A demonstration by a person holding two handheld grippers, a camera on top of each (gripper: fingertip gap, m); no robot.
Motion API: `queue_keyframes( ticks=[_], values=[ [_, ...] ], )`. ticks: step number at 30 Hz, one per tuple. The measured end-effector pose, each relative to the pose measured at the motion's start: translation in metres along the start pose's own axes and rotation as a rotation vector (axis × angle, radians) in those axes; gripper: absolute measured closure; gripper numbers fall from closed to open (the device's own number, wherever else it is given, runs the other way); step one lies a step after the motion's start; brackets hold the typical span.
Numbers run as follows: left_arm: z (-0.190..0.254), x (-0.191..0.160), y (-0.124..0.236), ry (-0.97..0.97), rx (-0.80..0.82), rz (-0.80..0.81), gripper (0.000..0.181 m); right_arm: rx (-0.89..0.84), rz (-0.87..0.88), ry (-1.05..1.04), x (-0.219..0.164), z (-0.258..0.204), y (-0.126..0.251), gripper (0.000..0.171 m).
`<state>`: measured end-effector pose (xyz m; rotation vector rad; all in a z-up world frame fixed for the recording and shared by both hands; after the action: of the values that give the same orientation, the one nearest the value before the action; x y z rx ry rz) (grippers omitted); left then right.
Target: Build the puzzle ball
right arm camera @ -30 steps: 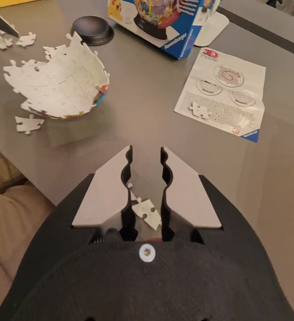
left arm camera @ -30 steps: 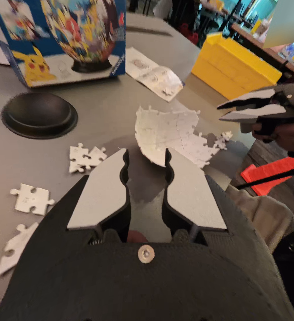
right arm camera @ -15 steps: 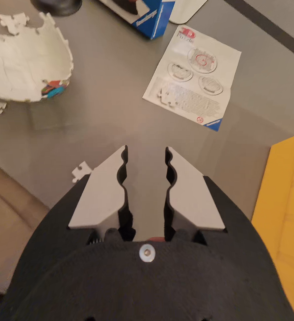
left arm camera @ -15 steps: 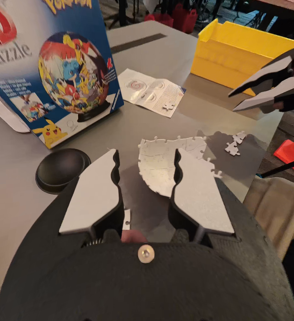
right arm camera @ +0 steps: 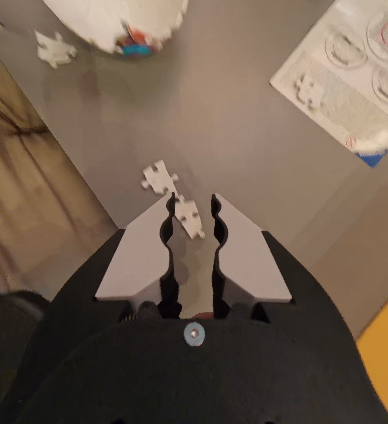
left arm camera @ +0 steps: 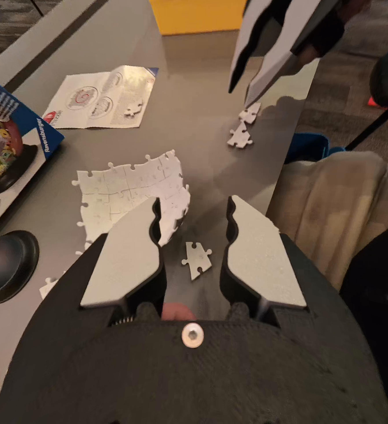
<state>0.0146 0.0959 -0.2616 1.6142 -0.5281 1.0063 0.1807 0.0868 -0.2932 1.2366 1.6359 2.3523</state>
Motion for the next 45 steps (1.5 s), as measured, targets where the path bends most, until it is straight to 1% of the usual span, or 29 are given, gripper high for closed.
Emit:
queue_keyframes(
  ticks=[3,4,6,10,17,21,24,25,26,28,31,33,35,39,43,45],
  values=[
    [0.001,-0.010,-0.008,-0.079,0.036,-0.047,0.127,0.031,0.070,-0.065,0.030,-0.008,-0.011,0.139],
    [0.001,-0.012,-0.010,-0.099,0.043,-0.058,0.128,0.054,0.099,-0.089,0.038,-0.012,-0.013,0.135],
    [0.002,-0.018,-0.014,-0.110,0.045,-0.087,0.129,0.091,0.167,-0.120,0.054,-0.019,-0.014,0.134],
    [0.004,-0.029,-0.022,-0.157,0.049,-0.136,0.133,0.105,0.206,-0.126,0.067,-0.026,-0.018,0.132],
    [0.002,-0.040,-0.032,-0.253,0.080,-0.187,0.131,0.087,0.197,-0.034,0.081,-0.032,-0.020,0.132],
    [0.000,-0.042,-0.034,-0.277,0.090,-0.197,0.131,0.062,0.261,0.045,0.106,-0.037,-0.018,0.138],
    [-0.005,-0.044,-0.031,-0.318,0.120,-0.204,0.134,0.053,0.289,0.056,0.118,-0.036,-0.020,0.139],
    [-0.007,-0.044,-0.030,-0.333,0.128,-0.198,0.139,0.040,0.291,0.051,0.118,-0.033,-0.020,0.139],
    [-0.009,-0.044,-0.028,-0.340,0.130,-0.196,0.140,0.018,0.295,0.044,0.117,-0.028,-0.019,0.139],
    [-0.018,-0.045,-0.023,-0.341,0.156,-0.196,0.138,-0.018,0.313,0.021,0.113,-0.018,-0.014,0.141],
    [-0.027,-0.041,-0.014,-0.362,0.169,-0.173,0.139,-0.066,0.324,-0.020,0.102,-0.005,-0.005,0.141],
    [-0.033,-0.031,-0.007,-0.360,0.178,-0.119,0.135,-0.099,0.318,-0.030,0.094,0.003,0.001,0.140],
    [-0.042,-0.025,0.002,-0.316,0.192,-0.093,0.133,-0.114,0.315,-0.043,0.087,0.008,0.007,0.140],
    [-0.063,-0.034,0.017,-0.219,0.203,-0.116,0.130,-0.134,0.255,-0.038,0.067,0.014,0.014,0.140],
    [-0.078,-0.046,0.033,-0.122,0.183,-0.149,0.132,-0.075,0.207,-0.005,0.057,0.003,0.011,0.141],
    [-0.078,-0.050,0.038,-0.073,0.155,-0.158,0.132,-0.048,0.185,0.015,0.056,-0.004,0.006,0.141]
  ],
)
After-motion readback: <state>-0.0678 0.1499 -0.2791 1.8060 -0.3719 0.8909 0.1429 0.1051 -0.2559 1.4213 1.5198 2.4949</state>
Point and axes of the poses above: each gripper's, where its closed fingertips meet, y back along the fingers, x out of its top, z = x × y across the jaws, the point moved 1 cm from there along y, back along the fingers, and after that the axes turned 9 degrees about y, right-handed, at the moved point
